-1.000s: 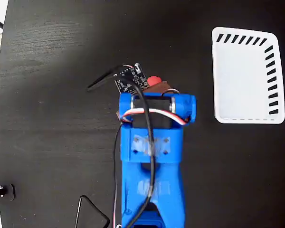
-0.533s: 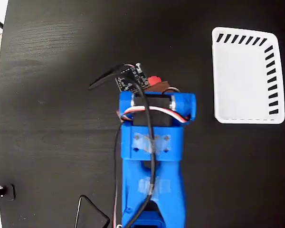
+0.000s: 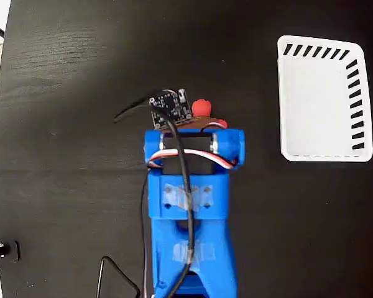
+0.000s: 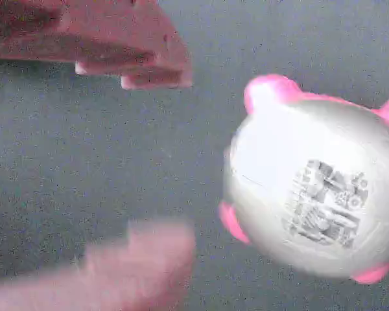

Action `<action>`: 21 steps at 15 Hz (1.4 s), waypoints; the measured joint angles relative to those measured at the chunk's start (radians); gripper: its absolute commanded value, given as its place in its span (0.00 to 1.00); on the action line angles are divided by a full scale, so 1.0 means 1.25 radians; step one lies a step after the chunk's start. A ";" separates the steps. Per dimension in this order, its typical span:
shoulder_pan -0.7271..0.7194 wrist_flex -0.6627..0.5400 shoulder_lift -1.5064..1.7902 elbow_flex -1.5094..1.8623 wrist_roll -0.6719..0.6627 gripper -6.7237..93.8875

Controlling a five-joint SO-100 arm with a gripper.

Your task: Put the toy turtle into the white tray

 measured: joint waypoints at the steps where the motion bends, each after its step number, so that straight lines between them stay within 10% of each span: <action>1: -0.006 0.000 0.000 0.000 0.017 0.37; 21: 0.017 -0.190 -0.082 0.134 0.094 0.66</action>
